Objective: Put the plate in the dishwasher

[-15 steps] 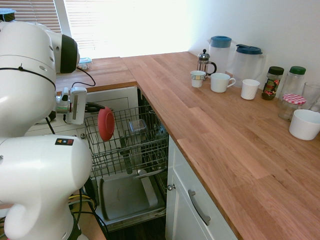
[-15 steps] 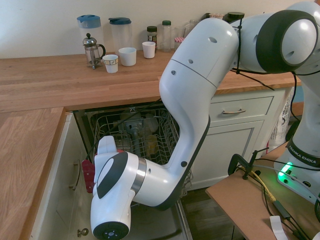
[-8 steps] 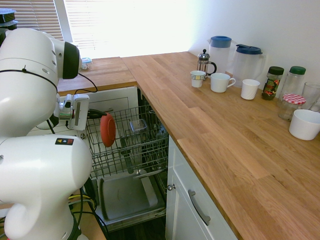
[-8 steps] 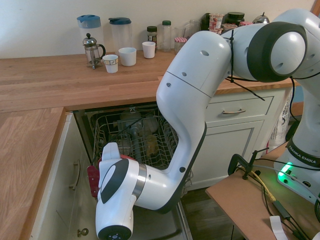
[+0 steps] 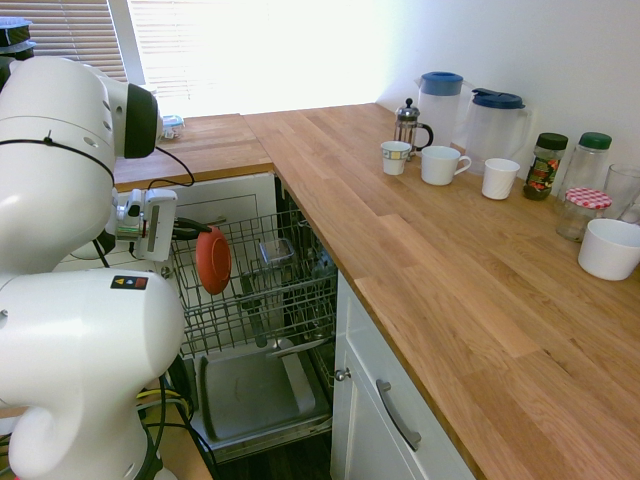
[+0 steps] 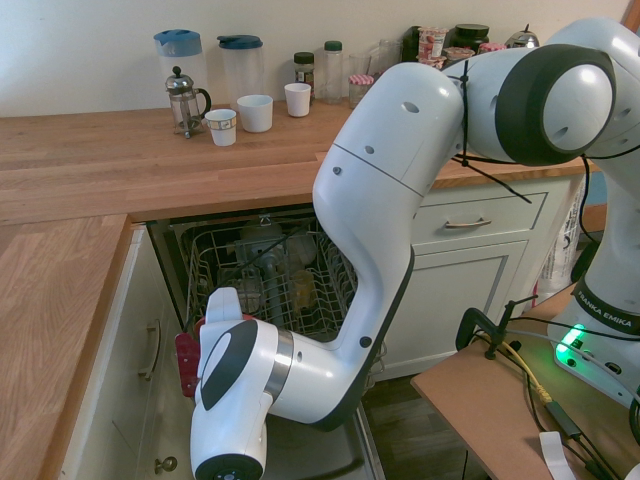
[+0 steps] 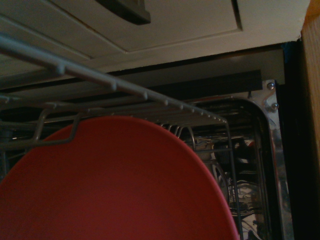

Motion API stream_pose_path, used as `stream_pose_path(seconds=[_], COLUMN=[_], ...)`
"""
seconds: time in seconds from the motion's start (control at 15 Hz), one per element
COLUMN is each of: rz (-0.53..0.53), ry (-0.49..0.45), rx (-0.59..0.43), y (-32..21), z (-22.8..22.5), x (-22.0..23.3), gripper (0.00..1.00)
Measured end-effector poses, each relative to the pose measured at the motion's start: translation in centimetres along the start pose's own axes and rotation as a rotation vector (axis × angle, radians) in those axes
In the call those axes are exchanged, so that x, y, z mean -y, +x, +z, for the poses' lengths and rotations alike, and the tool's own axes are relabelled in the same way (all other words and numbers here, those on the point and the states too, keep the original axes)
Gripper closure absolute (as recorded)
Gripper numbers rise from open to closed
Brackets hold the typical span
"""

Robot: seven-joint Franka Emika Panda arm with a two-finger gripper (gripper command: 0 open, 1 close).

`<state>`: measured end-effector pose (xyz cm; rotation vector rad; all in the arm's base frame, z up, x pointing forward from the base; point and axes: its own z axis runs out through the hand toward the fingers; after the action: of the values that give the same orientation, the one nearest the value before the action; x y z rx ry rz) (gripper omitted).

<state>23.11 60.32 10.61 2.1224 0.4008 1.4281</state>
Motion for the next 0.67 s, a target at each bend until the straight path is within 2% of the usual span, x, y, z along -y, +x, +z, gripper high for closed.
stream_pose_path(seconds=[0.33, 0.67], rz=[0.028, 0.065], ry=[0.006, 0.033], rx=[0.001, 0.012], y=[1.3, 3.4], z=[-0.6, -3.6], x=[0.1, -0.4], gripper=[0.0, 0.0])
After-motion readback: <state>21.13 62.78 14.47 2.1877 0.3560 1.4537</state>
